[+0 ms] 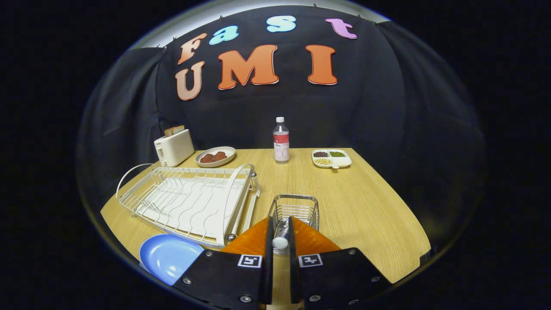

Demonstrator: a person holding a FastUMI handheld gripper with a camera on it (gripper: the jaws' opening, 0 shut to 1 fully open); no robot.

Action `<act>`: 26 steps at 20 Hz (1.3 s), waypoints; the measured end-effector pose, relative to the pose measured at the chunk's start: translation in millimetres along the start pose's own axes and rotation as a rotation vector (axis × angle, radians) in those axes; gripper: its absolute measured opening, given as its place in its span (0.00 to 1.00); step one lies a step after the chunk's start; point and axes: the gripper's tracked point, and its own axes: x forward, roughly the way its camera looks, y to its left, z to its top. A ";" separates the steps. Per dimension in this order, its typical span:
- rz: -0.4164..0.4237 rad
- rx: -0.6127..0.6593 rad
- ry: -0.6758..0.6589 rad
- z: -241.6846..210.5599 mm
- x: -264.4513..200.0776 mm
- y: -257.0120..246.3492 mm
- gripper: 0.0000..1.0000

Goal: Take the plate from the dish rack, then take the spoon from the basket and place it into the plate.

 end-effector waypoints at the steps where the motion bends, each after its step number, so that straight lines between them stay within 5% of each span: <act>1: 0.016 0.008 0.008 1.0 0.4 0.1 0.15; 17: -0.015 0.025 -0.082 87.2 -70.6 -23.7 0.10; 26: 0.192 -0.030 -0.119 101.2 -112.6 49.1 0.10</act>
